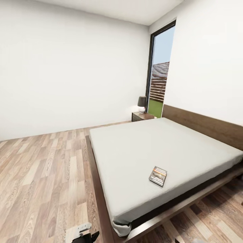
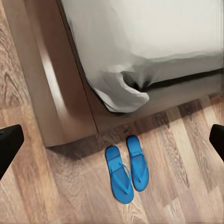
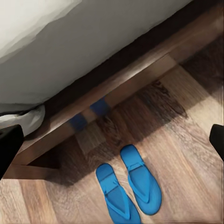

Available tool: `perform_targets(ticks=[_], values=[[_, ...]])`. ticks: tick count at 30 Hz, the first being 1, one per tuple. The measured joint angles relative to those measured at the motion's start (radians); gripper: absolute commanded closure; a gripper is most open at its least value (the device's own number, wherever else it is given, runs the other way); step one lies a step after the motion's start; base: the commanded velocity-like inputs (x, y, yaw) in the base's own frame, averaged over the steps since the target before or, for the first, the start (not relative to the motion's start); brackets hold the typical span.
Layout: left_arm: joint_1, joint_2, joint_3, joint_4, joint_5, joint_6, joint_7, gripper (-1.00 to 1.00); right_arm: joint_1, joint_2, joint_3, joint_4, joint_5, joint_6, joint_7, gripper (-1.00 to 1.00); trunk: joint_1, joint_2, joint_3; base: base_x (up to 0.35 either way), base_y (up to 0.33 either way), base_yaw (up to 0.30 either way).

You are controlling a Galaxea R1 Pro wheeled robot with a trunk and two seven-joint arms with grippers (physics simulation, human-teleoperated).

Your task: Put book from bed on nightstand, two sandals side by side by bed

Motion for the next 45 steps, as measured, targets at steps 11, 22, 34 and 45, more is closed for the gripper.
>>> perform_targets(ticks=[11, 22, 34, 45], values=[[0.000, 0.000, 0.000, 0.000, 0.000, 0.000, 0.000, -1.00, 0.000, 0.000, 0.001, 0.000, 0.000, 0.000, -0.003, -1.00, 0.000, 0.000, 0.000, 0.000, 0.000, -0.284], [0.001, -0.016, -0.005, 0.001, -0.008, -0.002, 0.003, -1.00, 0.000, 0.000, 0.001, 0.000, 0.000, -0.001, -0.004, -1.00, 0.000, 0.000, 0.000, 0.000, 0.000, -0.285], [0.023, -0.065, -0.007, 0.002, -0.272, -0.010, 0.205, -1.00, 0.000, 0.000, 0.001, 0.000, -0.002, -0.001, -0.006, -1.00, 0.000, 0.000, 0.000, 0.000, 0.000, -0.285], [0.024, -0.065, -0.007, 0.002, -0.281, -0.011, 0.226, -1.00, 0.000, 0.000, -0.001, -0.001, -0.003, 0.000, -0.007, -1.00, 0.000, 0.000, 0.000, 0.000, 0.000, -0.285]])
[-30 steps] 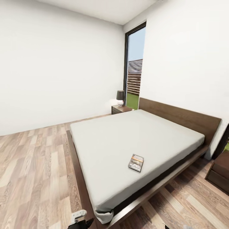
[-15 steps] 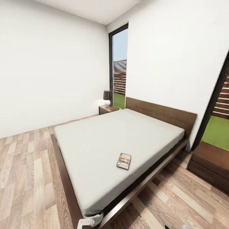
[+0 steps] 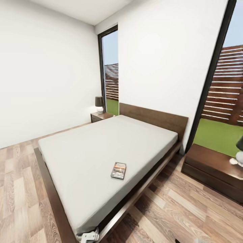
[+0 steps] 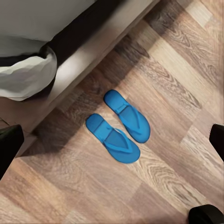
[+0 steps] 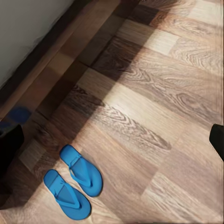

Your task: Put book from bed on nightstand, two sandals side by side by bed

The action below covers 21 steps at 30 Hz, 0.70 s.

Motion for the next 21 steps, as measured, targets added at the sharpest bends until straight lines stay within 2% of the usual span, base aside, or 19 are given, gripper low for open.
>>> perform_targets(ticks=[13, 21], values=[[0.000, -0.001, 0.000, 0.000, 0.000, 0.000, 0.000, -1.00, 0.000, 0.000, 0.000, 0.000, 0.000, 0.000, 0.000, -1.00, 0.000, 0.000, 0.000, 0.000, 0.000, -0.285], [0.000, -0.018, 0.000, 0.000, 0.000, 0.000, 0.000, -1.00, 0.000, 0.000, 0.000, 0.000, 0.000, 0.000, 0.000, -1.00, 0.000, 0.000, 0.000, 0.000, -0.051, -0.285]])
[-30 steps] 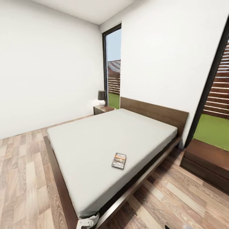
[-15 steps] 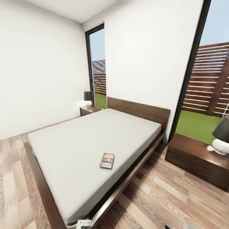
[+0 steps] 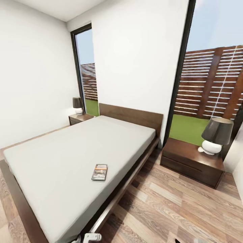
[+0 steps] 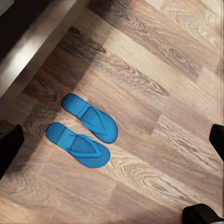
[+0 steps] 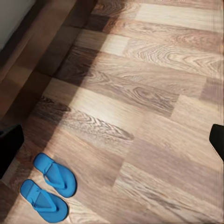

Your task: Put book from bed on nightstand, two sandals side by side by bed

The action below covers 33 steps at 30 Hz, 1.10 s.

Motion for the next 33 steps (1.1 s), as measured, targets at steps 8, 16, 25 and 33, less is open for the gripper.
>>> perform_targets(ticks=[8, 16, 25, 33], values=[[0.000, -0.002, 0.001, 0.000, 0.000, 0.000, 0.000, -1.00, 0.000, 0.000, 0.000, 0.000, 0.000, 0.000, 0.001, -1.00, 0.000, 0.000, 0.000, 0.000, -0.007, -0.285], [0.000, -0.002, 0.000, 0.000, 0.000, 0.000, 0.000, -1.00, 0.000, 0.000, 0.000, 0.000, 0.000, 0.000, 0.000, -1.00, 0.000, 0.000, 0.000, 0.000, 0.000, -0.285], [0.000, -0.002, 0.000, 0.000, 0.000, 0.000, 0.000, -1.00, 0.000, 0.000, 0.000, 0.000, 0.000, 0.000, 0.000, -1.00, 0.000, 0.000, 0.000, 0.000, 0.000, -0.285], [0.000, -0.002, 0.000, 0.000, 0.000, 0.000, 0.000, -1.00, 0.000, 0.000, 0.000, 0.000, 0.000, 0.000, 0.000, -1.00, 0.000, 0.000, 0.000, 0.000, 0.000, -0.285]])
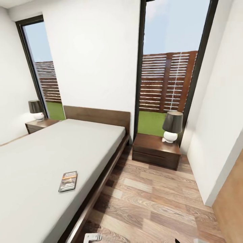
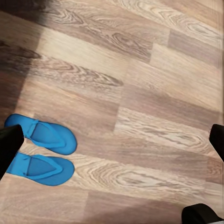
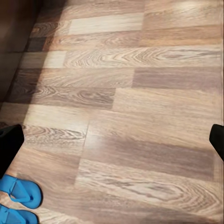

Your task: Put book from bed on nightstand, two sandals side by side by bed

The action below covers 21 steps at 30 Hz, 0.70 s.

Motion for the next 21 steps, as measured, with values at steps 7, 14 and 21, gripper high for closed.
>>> perform_targets(ticks=[7, 14, 21], values=[[0.000, 0.000, 0.000, 0.000, 0.000, 0.000, 0.000, -1.00, 0.000, 0.000, 0.000, 0.000, 0.000, 0.000, 0.000, -1.00, 0.000, 0.000, 0.000, 0.000, 0.000, -0.284], [0.000, 0.000, 0.000, 0.000, 0.000, 0.000, 0.000, -1.00, 0.000, 0.000, 0.000, 0.000, 0.000, 0.000, 0.000, -1.00, 0.000, 0.000, 0.000, 0.000, 0.000, -0.276], [0.000, 0.000, 0.000, 0.000, 0.000, 0.000, 0.000, -1.00, 0.000, 0.000, 0.000, 0.000, 0.000, 0.000, 0.000, -1.00, 0.000, 0.000, 0.000, 0.000, 0.000, -0.254]])
